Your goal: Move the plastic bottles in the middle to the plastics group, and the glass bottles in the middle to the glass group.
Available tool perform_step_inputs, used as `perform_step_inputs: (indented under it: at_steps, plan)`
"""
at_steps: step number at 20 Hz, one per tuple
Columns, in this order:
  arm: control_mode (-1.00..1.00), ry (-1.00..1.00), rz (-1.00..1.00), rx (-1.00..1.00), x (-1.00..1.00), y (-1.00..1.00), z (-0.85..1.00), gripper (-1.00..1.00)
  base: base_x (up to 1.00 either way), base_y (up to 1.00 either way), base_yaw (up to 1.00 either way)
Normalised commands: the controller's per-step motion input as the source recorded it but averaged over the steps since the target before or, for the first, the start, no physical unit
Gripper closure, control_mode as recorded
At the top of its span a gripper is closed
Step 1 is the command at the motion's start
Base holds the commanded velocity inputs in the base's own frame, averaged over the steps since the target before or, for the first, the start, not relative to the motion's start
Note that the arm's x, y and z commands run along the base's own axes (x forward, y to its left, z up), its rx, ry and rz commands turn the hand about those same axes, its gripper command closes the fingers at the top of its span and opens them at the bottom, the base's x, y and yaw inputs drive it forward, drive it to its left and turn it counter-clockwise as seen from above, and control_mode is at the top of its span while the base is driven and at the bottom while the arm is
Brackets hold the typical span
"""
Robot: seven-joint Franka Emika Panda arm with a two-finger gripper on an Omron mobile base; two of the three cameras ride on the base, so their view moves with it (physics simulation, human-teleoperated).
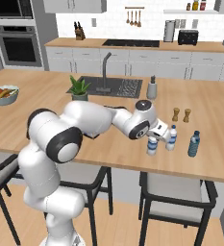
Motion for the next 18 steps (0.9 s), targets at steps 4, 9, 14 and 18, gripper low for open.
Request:
perform_step_inputs:
  at_steps: [4,9,14,18]
  plan:
    - [-1.0,0.0,0.0,0.0,0.0,0.0,-0.21,1.0,0.0,0.0,0.0]
    - [-1.0,0.0,0.0,0.0,0.11,-0.01,-0.02,1.0,0.0,0.0,0.0]
    - [-1.0,0.0,0.0,0.0,0.37,-0.01,0.02,1.0,0.0,0.0,0.0]
    - [-1.0,0.0,0.0,0.0,0.36,0.0,0.0,1.0,0.0,0.0,0.0]
